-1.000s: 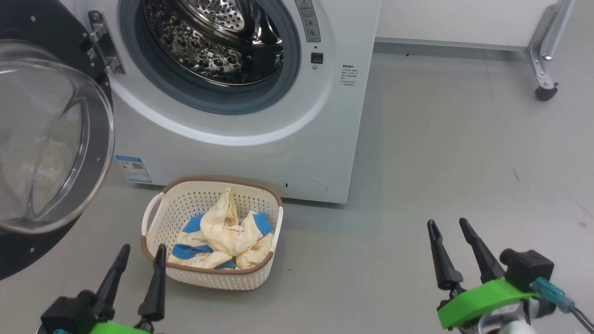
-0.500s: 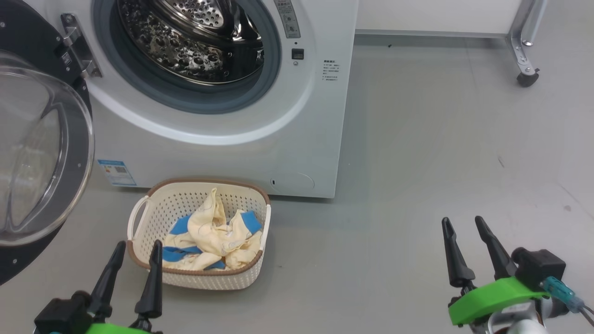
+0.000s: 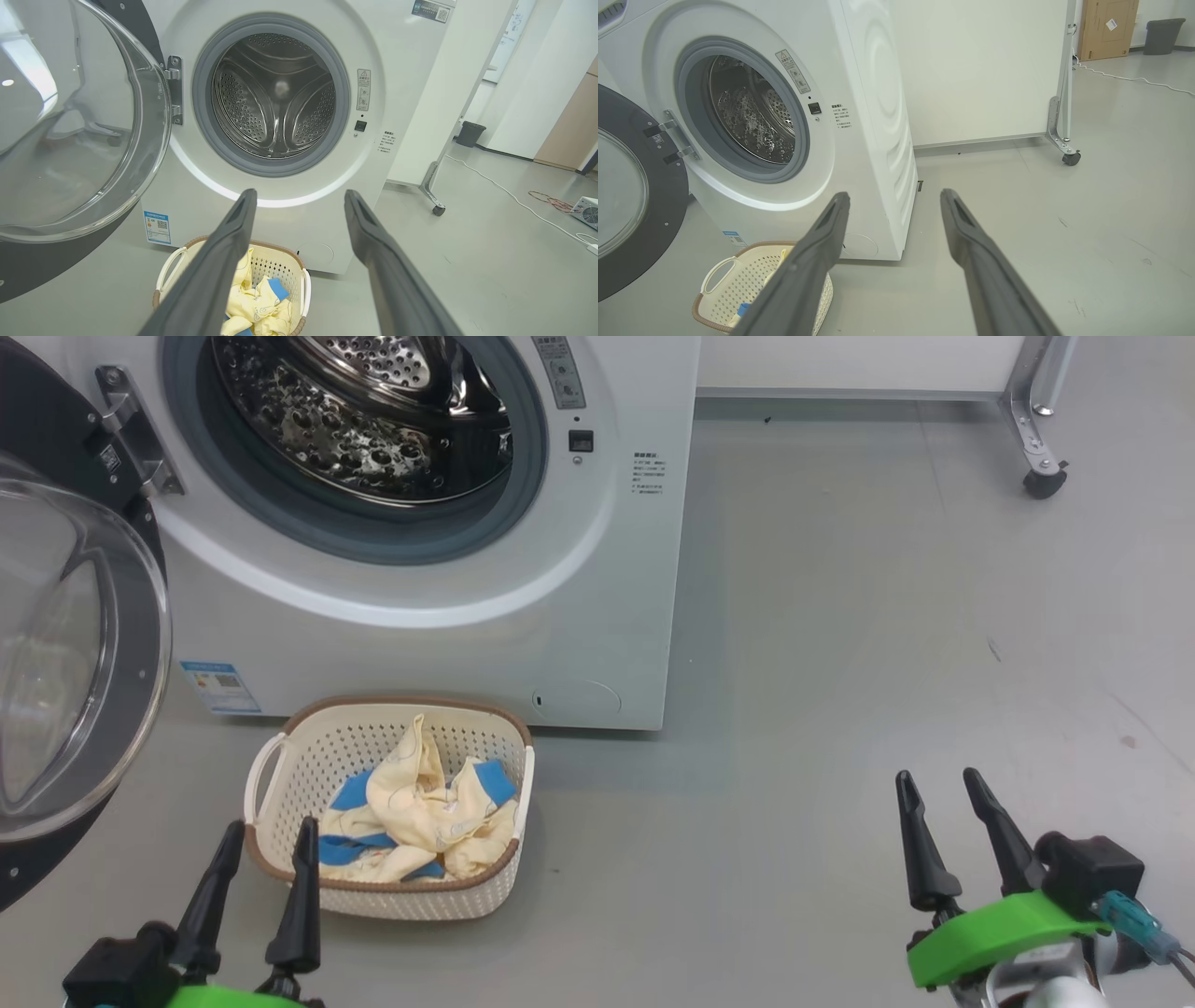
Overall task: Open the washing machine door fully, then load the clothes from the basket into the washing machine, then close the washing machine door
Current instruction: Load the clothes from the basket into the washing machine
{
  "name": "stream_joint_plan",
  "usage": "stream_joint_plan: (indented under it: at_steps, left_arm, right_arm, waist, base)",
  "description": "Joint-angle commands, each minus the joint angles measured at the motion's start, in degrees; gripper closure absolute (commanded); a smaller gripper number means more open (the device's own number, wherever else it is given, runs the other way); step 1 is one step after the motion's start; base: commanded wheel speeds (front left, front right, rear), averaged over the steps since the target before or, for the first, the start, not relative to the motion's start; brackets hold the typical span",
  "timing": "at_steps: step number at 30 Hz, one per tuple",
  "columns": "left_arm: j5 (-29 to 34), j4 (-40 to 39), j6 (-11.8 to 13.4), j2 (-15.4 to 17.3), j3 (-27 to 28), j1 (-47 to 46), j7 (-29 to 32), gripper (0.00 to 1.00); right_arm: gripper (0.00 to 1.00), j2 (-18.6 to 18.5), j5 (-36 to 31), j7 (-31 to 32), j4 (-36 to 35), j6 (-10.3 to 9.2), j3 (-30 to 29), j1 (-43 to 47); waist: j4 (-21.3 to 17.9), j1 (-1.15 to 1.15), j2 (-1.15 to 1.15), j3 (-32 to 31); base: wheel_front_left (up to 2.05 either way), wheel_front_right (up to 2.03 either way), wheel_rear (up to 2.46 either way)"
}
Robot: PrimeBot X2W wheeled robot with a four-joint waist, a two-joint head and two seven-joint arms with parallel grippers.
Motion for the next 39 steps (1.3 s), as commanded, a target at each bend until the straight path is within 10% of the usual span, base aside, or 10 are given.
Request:
stream_joint_plan:
  at_steps: [1, 39]
  left_arm:
    - [1.05, -1.28, -0.29, 0.44, 2.53, -2.60, -0.81, 0.00]
    - [-6.09, -0.56, -0.66, 3.55, -3.28, -3.00, -0.81, 0.00]
  right_arm:
    - [0.00, -0.15, -0.47, -0.53, -1.66, 0.02, 0.87, -3.19]
    - [0.00, -0.15, 0.94, -0.53, -0.64, 0.02, 1.56, -3.47]
  waist:
    - [0.00, 0.00, 0.00, 0.04]
    - [0.86, 0.00, 0.00, -0.26]
  base:
    - [0.00, 0.00, 0.00]
    - [0.15, -0.15, 0.00]
